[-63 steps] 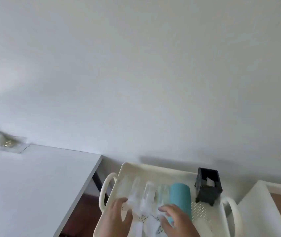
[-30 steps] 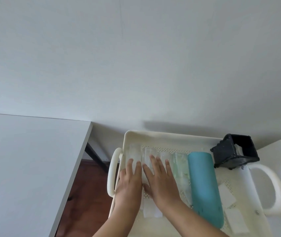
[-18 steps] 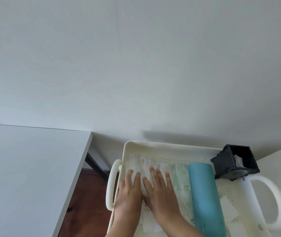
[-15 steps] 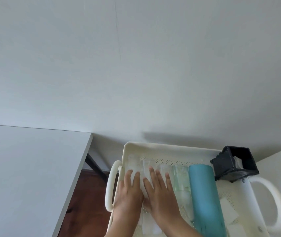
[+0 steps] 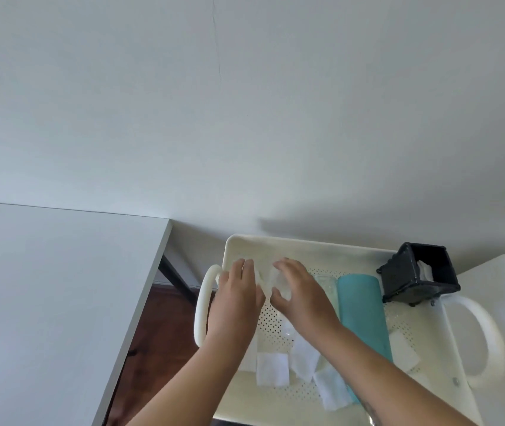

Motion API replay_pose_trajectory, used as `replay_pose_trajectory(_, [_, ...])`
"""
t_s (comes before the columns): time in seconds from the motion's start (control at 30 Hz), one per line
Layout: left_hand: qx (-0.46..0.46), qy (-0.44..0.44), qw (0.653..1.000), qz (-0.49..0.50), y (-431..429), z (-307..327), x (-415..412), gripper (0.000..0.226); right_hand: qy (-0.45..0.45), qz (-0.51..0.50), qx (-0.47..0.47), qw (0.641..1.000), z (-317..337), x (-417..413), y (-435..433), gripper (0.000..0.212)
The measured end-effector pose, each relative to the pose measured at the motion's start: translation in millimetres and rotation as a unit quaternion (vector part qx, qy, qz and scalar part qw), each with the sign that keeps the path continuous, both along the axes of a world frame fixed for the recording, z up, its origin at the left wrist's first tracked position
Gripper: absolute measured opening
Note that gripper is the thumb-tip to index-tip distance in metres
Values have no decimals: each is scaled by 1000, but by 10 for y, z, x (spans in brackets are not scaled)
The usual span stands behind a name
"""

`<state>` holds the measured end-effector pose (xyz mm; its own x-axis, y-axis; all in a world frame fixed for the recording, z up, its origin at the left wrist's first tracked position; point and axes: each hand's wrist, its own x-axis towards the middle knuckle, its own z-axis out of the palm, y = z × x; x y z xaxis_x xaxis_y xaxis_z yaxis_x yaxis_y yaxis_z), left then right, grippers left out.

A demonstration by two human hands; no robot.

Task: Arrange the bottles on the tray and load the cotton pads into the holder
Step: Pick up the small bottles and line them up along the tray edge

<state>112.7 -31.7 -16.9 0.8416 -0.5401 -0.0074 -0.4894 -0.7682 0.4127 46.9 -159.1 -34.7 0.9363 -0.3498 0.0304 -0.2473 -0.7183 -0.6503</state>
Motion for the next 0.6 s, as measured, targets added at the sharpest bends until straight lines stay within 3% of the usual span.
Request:
replay_pose_trajectory(0.3, [40,46,997,-42,-65,223,464,22,12,-12,99,995,63,91,-104,44])
replay_pose_trajectory(0.47, [76,96,987,-106,-85,323,805,42,42,-20,109,993,175,276,-185,47])
replay_pose_trajectory(0.6, [35,126,985,-114,-48,314,953,51,59,-8,126,990,229,391,-198,45])
